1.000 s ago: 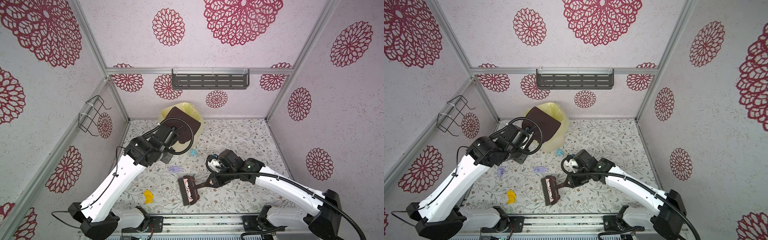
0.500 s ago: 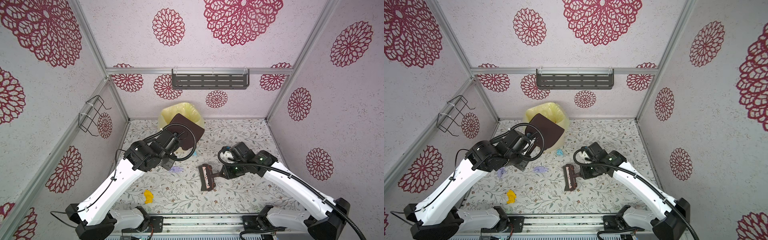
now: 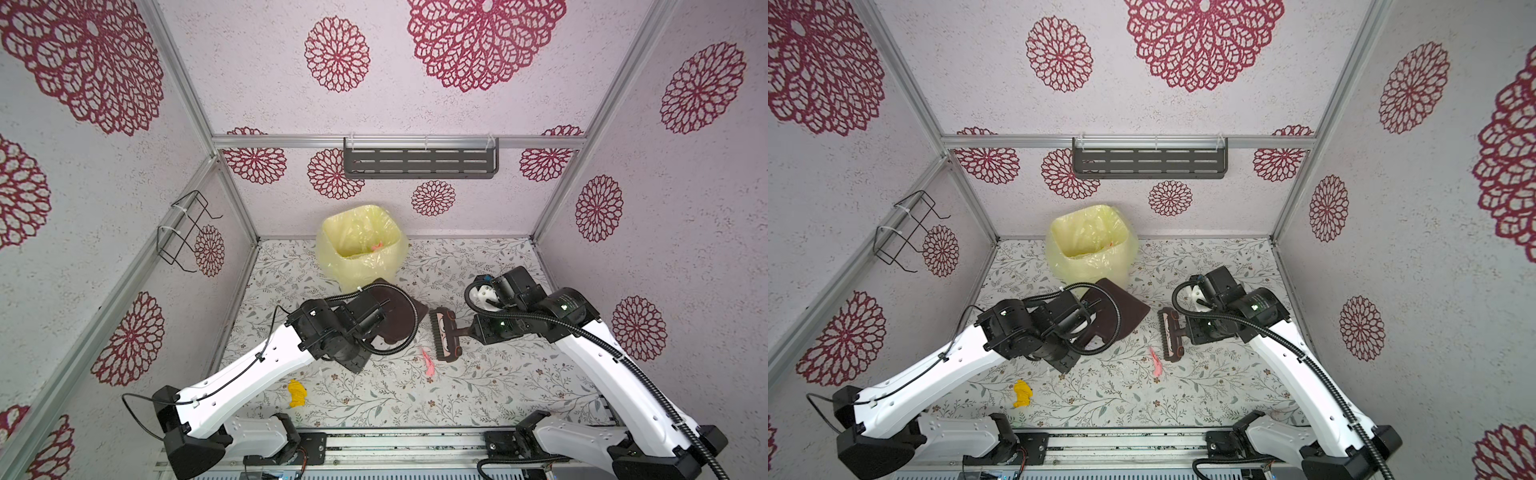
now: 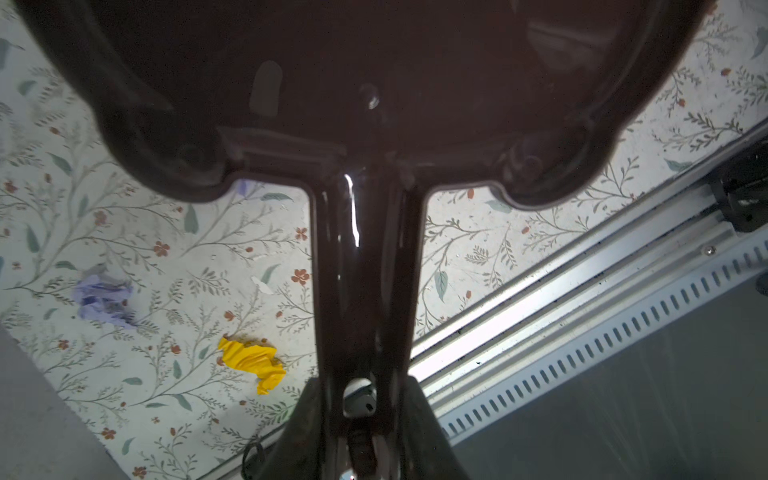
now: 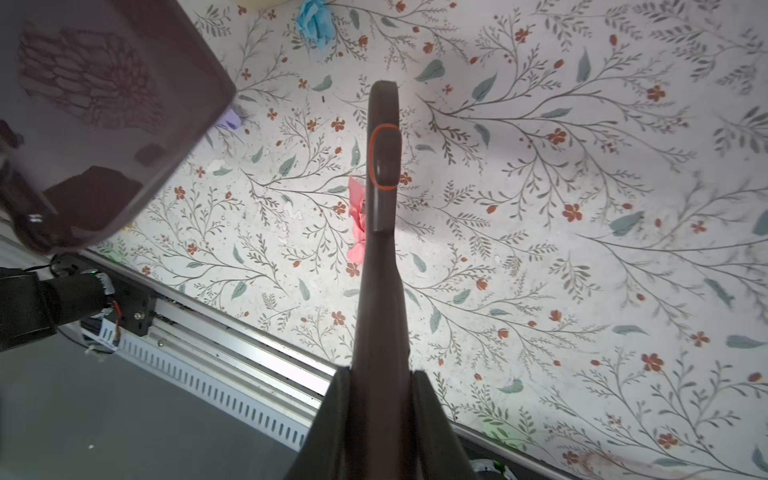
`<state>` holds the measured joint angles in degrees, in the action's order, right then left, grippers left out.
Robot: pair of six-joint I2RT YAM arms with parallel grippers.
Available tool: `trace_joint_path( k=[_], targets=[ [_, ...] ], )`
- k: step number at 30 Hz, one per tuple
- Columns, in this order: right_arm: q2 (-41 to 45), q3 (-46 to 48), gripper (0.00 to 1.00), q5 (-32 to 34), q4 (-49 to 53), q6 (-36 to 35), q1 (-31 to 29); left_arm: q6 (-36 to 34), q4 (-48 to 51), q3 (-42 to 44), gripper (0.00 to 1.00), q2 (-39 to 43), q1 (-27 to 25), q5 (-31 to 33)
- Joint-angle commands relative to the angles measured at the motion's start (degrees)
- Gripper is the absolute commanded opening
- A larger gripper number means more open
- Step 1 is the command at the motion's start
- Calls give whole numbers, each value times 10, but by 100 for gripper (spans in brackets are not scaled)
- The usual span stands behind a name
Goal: Sweep away the paper scraps from the table
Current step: 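Set the dustpan beside the pink scrap with left while right places brush behind it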
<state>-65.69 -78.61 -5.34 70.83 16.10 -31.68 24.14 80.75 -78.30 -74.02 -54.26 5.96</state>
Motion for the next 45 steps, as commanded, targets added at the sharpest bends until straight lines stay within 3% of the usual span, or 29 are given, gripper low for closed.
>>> trace_joint_path(
  k=[1, 4, 8, 20, 38, 45],
  targets=[
    [-5, -23, 0, 61, 42, -23, 6, 55, -35, 48, 0, 1, -15, -60],
    [-15, -19, 0, 93, 51, -32, 6, 73, -63, 89, 0, -5, -31, -96],
    [-26, -25, 0, 83, 43, -34, 6, 85, -69, 116, 0, -27, -57, -119],
    [-84, -71, 0, 81, 74, -48, -18, 89, -51, 126, 0, -100, -132, -132],
    [-170, -113, 0, 122, 84, -29, -104, 52, -68, 131, 0, -150, -166, -50],
    [-198, -120, 0, 122, 76, -21, -130, 32, -91, 140, 0, -167, -167, -66]
  ],
)
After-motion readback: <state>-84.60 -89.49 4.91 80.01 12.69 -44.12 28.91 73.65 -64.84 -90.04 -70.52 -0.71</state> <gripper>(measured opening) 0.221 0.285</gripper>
